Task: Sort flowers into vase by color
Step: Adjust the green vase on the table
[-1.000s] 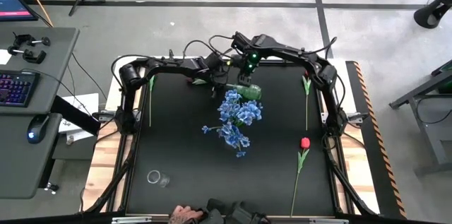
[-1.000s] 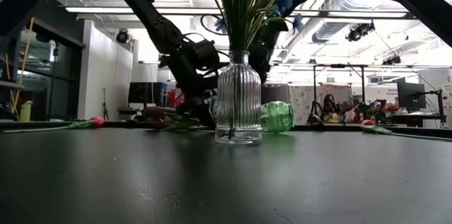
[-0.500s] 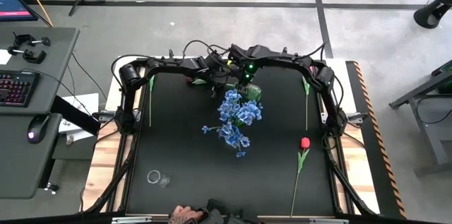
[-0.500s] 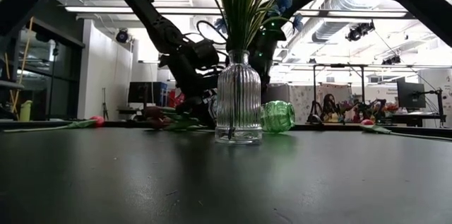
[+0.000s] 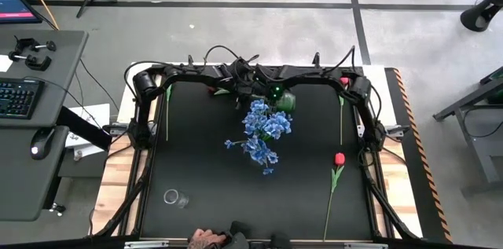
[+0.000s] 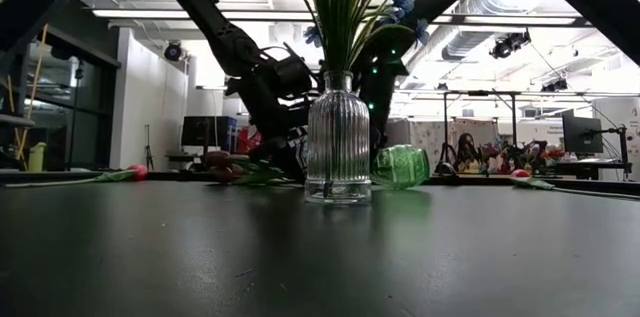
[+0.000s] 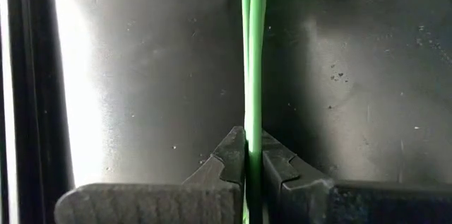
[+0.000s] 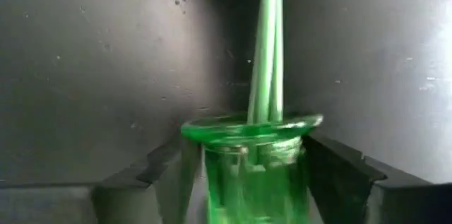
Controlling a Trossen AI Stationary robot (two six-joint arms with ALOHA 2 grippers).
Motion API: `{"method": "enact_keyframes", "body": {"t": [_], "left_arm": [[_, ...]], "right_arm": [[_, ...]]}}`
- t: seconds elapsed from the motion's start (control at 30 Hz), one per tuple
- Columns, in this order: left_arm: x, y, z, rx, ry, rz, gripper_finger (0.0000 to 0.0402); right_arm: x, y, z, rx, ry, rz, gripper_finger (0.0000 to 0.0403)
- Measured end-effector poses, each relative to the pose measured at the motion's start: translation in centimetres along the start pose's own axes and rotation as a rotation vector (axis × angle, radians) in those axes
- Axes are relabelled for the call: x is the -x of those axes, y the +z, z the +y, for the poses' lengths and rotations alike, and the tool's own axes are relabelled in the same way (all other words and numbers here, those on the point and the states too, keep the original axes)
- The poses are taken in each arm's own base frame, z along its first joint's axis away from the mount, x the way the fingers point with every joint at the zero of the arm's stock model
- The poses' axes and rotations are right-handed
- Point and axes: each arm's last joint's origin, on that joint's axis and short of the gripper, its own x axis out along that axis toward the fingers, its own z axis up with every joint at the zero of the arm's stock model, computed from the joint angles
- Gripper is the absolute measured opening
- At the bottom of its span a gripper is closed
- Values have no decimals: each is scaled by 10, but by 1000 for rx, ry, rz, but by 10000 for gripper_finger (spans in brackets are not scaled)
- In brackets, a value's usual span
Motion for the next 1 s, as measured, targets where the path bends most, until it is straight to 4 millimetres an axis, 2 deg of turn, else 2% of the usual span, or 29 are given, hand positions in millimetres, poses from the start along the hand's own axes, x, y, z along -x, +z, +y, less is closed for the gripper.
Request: {"method": "enact_keyframes", "body": {"t": [0.07,0.17,0.27,0.43,0.67,0.77,1.0], "left_arm": [[0,0,0,0,0,0,0],[0,0,0,1,2,0,0],[6,4,3,23,27,-13,0],[39,15,14,43,123,-67,0],[113,37,23,-77,309,-157,0],[136,43,22,-132,381,-156,0],[171,52,4,-296,438,-44,0]], "right_arm": [[-1,-2,0,10,-2,6,193],[2,1,0,35,-7,-2,124],[11,8,-2,53,5,-35,128],[62,25,-12,40,-12,-205,128],[124,36,-25,-28,3,-523,128],[134,40,-24,-12,11,-601,128],[144,59,-8,13,43,-801,128]]}}
